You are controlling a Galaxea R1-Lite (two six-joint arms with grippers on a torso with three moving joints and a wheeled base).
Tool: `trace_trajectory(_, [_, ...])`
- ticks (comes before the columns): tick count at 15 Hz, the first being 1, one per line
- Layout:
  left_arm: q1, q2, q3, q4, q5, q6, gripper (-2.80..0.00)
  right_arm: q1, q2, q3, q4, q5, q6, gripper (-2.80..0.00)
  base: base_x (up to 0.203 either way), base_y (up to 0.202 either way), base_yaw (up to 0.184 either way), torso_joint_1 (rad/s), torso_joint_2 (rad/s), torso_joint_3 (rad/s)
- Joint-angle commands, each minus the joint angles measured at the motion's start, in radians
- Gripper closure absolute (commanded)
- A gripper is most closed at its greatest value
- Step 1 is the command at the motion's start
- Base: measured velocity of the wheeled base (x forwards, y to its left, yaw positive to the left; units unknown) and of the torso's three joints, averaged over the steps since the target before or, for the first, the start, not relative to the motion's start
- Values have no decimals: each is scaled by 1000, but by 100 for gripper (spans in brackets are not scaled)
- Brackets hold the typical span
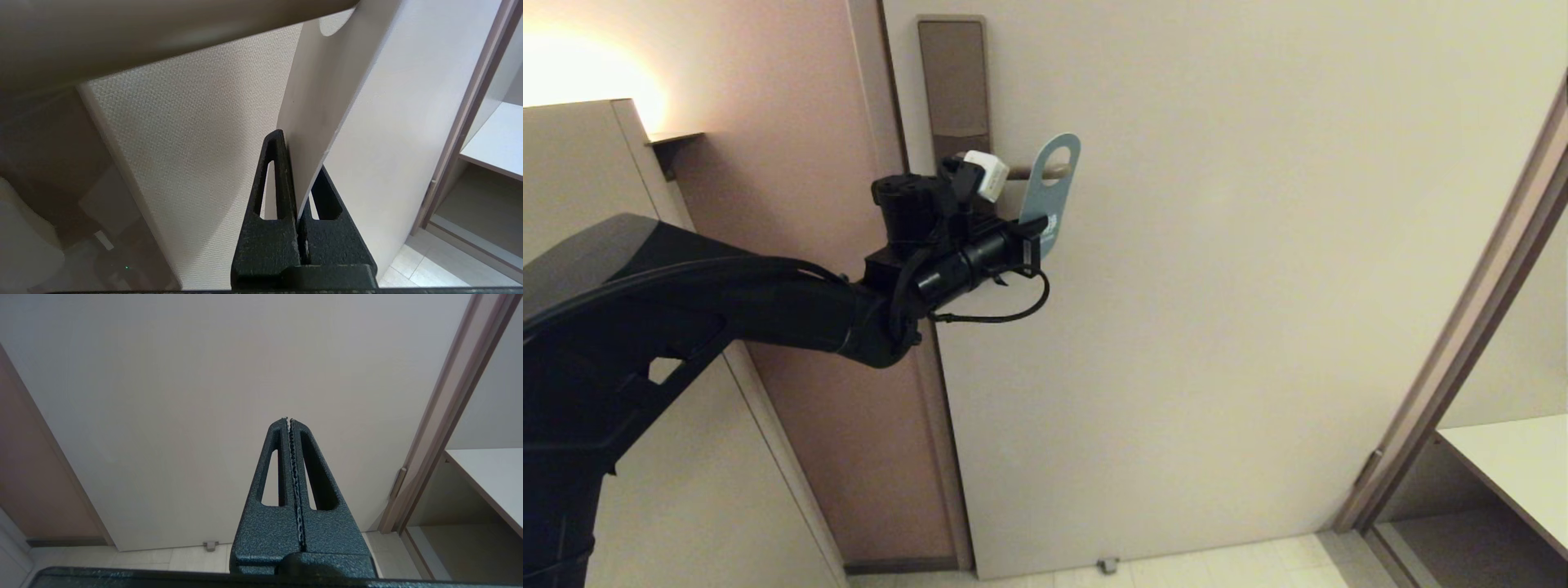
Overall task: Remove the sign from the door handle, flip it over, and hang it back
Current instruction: Take down the sign, then hand it to the other hand
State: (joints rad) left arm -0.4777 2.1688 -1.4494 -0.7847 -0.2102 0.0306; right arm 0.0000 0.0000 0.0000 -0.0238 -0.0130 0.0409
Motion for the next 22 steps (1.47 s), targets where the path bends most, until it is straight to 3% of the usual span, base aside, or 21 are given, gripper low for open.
trace_trajectory(1, [-8,-4,1,-5,-1,0,0,0,0,0,-1,-1,1,0,0,0,0,0,0,0])
trace_trajectory(7, [-55,-11,8,-6,3,0,0,0,0,0,-1,-1,1,0,0,0,0,0,0,0])
trace_trajectory(13, [-89,-60,116,-16,10,1,0,0,0,0,-1,-1,1,0,0,0,0,0,0,0])
trace_trajectory(16, [-103,-122,237,-26,1,-2,0,0,0,0,-1,-1,1,0,0,0,0,0,0,0])
trace_trajectory(18, [-125,-157,351,-93,-14,-4,0,0,0,0,-1,0,1,0,0,0,0,0,0,0])
trace_trajectory(22, [-197,-246,535,-195,-95,-10,0,0,0,0,-1,-1,2,0,0,0,0,0,0,0])
